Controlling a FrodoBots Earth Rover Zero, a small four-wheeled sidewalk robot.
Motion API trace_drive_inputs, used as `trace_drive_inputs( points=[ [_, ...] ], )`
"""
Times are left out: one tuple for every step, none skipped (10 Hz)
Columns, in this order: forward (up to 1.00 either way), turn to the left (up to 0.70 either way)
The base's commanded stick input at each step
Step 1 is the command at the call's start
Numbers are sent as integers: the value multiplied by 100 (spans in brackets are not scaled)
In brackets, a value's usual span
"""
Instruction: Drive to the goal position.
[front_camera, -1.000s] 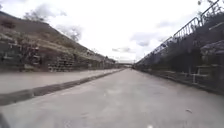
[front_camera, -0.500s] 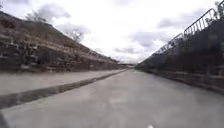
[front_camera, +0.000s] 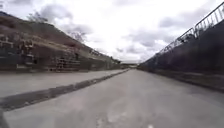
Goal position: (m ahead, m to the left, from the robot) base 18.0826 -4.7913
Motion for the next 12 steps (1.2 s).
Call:
trace_drive_inputs(
  points=[
    [100,-16],
    [100,-31],
    [100,-40],
    [100,-40],
    [100,-40],
    [100,-25],
    [100,-10],
    [100,0],
    [100,0],
    [100,0],
    [100,0],
    [100,0]
  ],
)
